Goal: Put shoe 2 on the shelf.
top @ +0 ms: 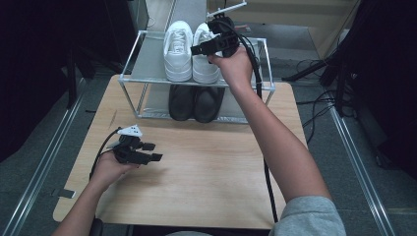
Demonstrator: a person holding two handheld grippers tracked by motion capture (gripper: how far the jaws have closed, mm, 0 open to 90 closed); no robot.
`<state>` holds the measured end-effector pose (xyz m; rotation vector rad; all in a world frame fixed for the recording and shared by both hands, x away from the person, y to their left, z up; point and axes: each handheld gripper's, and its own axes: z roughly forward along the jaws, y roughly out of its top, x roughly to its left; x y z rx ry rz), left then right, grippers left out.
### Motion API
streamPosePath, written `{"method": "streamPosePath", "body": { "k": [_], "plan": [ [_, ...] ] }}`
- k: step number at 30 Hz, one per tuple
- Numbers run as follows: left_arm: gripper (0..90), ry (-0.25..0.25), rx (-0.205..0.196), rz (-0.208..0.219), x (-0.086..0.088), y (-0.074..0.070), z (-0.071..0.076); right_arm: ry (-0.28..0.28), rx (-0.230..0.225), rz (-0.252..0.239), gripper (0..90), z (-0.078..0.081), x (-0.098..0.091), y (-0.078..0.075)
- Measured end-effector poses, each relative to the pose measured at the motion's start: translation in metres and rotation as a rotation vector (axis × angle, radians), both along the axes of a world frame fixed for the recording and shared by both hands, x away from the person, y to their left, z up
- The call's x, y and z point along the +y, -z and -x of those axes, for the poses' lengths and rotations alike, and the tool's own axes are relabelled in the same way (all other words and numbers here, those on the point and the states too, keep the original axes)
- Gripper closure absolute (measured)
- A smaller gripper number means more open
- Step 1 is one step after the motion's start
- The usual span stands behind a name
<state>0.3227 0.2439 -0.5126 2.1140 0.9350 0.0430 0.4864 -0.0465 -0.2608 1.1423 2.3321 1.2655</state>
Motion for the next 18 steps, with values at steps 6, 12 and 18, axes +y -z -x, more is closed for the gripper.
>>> {"method": "streamPosePath", "body": {
  "k": [6, 12, 18],
  "plan": [
    [38.7, 0.002, 0.005, -0.009, -0.001, 0.001, -0.001, -0.028, -0.028, 0.001, 38.5, 0.013, -0.011, -0.001],
    [38.6, -0.006, 0.007, -0.012, -0.001, 0.001, 0.0, -0.06, -0.029, -0.008, 38.4, 0.025, -0.02, -0.004],
    [38.5, -0.003, 0.008, -0.015, -0.001, 0.002, 0.0, -0.089, -0.03, -0.014, 38.3, 0.038, -0.03, 0.006]
  ]
}}
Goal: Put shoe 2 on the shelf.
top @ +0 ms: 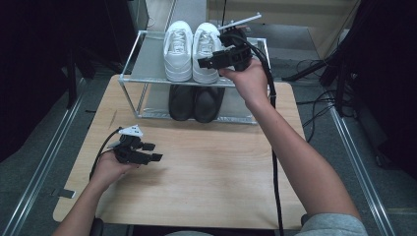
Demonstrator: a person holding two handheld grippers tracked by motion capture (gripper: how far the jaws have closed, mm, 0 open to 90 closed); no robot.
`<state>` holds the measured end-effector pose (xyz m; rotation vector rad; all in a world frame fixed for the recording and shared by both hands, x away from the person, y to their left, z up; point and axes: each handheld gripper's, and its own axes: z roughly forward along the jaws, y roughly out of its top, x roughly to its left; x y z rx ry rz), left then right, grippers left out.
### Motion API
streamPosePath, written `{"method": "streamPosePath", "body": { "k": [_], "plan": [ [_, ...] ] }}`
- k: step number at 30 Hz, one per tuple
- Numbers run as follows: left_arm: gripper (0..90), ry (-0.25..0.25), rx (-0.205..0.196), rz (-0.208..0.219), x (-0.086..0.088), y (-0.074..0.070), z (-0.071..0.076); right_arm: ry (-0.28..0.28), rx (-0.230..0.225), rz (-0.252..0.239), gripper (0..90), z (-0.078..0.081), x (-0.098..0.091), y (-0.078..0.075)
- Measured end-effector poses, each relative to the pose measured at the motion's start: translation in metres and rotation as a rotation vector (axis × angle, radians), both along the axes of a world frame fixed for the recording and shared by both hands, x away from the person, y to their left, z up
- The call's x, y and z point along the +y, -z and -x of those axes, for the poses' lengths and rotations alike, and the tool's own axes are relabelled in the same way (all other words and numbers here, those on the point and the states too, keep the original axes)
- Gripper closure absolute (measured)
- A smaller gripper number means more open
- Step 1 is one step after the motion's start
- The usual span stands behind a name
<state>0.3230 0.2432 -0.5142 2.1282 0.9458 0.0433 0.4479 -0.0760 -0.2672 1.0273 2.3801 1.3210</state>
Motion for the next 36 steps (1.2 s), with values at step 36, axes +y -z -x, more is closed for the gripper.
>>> {"method": "streamPosePath", "body": {
  "k": [36],
  "plan": [
    [38.1, 0.006, -0.004, -0.022, -0.002, 0.002, 0.0, -0.088, 0.037, -0.052, 37.9, 0.067, -0.067, 0.119]
  ]
}}
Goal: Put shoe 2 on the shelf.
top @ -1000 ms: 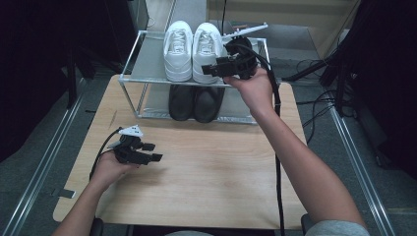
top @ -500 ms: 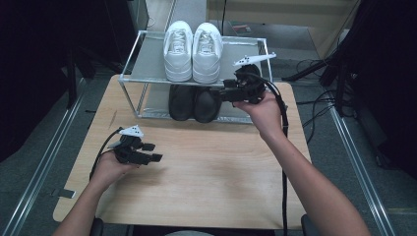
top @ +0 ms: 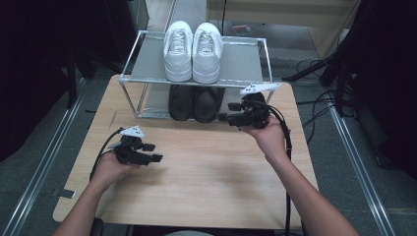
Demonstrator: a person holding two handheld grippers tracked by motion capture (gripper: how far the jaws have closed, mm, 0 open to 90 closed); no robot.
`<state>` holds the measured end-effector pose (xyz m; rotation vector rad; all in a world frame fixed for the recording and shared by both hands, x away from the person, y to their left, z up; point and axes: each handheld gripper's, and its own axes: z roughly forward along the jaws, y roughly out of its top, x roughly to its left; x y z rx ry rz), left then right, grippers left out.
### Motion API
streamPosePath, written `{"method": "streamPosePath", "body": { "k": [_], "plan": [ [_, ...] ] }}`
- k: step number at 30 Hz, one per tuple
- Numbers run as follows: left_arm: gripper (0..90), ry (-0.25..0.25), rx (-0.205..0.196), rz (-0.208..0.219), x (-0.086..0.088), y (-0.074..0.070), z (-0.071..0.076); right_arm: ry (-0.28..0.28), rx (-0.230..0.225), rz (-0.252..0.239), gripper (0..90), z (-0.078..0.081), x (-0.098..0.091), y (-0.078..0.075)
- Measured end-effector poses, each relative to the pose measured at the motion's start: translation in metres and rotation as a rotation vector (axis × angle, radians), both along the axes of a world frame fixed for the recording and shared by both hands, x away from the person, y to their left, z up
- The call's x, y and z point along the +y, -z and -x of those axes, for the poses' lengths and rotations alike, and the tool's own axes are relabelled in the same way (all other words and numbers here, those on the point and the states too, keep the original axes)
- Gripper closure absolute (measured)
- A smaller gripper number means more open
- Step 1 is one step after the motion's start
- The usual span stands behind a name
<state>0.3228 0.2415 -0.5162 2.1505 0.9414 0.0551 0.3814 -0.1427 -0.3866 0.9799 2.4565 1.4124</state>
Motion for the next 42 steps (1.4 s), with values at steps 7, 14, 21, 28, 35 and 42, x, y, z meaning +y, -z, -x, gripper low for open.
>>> {"method": "streamPosePath", "body": {
  "k": [7, 14, 21, 28, 35, 42],
  "plan": [
    [37.8, 0.008, -0.001, -0.008, -0.003, 0.001, 0.0, -0.055, 0.003, -0.002, 37.4, 0.015, -0.013, 0.025],
    [37.6, 0.011, 0.003, 0.007, -0.003, 0.0, 0.0, -0.048, 0.014, -0.013, 37.3, 0.026, -0.026, 0.042],
    [37.6, 0.008, 0.001, 0.001, -0.006, 0.0, 0.001, -0.052, 0.002, 0.005, 35.8, 0.035, -0.031, 0.06],
    [37.5, 0.011, 0.002, -0.001, -0.008, 0.0, 0.001, -0.033, 0.01, 0.021, 34.4, 0.039, -0.035, 0.081],
    [36.8, 0.011, 0.002, 0.003, -0.009, -0.001, 0.002, -0.057, 0.01, 0.03, 27.9, 0.039, -0.034, 0.09],
    [33.3, 0.008, 0.005, -0.009, -0.014, 0.001, 0.002, -0.086, 0.025, 0.089, 27.9, 0.037, -0.021, 0.106]
  ]
}}
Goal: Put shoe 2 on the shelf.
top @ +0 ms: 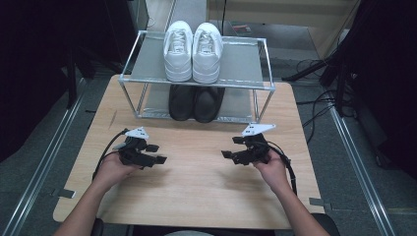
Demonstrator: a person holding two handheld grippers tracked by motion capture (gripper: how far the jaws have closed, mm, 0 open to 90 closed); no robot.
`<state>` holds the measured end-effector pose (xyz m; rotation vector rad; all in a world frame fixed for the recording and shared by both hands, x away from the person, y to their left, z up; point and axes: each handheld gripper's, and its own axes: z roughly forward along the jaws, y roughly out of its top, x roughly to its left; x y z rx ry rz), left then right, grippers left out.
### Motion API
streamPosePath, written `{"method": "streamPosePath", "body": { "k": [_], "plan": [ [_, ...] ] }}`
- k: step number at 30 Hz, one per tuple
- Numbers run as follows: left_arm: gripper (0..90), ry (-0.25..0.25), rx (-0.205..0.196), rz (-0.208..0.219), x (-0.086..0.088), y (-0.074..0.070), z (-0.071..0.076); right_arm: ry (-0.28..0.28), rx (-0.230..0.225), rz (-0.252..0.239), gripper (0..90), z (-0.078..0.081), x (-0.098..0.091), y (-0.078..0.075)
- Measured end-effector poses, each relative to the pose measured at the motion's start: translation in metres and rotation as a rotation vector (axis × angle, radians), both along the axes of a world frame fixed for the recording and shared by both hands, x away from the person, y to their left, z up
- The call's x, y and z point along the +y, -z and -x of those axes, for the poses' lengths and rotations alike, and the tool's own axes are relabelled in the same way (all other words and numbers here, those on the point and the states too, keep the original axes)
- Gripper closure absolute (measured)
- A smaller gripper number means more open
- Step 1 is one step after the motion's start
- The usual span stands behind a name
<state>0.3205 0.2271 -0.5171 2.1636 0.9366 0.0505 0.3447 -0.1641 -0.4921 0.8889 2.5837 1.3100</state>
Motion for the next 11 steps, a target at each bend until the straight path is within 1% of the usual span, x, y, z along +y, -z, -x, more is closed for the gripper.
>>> {"method": "streamPosePath", "body": {
  "k": [2, 3, 5, 7, 9, 11],
  "plan": [
    [31.0, -0.013, 0.002, -0.004, -0.002, 0.001, 0.0, -0.004, -0.005, 0.019, 27.9, 0.0, 0.003, 0.002],
    [30.2, -0.011, 0.002, -0.007, -0.003, 0.001, 0.0, -0.006, -0.01, 0.023, 27.9, 0.0, 0.004, 0.003],
    [29.2, -0.022, 0.0, -0.014, -0.005, 0.002, 0.001, -0.012, -0.011, 0.025, 27.9, 0.001, 0.006, 0.003],
    [27.6, -0.023, -0.004, -0.023, -0.007, 0.003, 0.001, -0.015, -0.012, 0.028, 27.9, 0.001, 0.007, 0.004],
    [26.7, -0.013, -0.026, -0.039, -0.011, 0.005, 0.003, -0.019, -0.01, 0.039, 27.8, 0.001, 0.007, 0.005],
    [25.7, 0.019, -0.065, -0.056, -0.016, 0.007, 0.005, -0.036, -0.015, 0.058, 27.7, 0.001, 0.009, 0.007]
  ]
}}
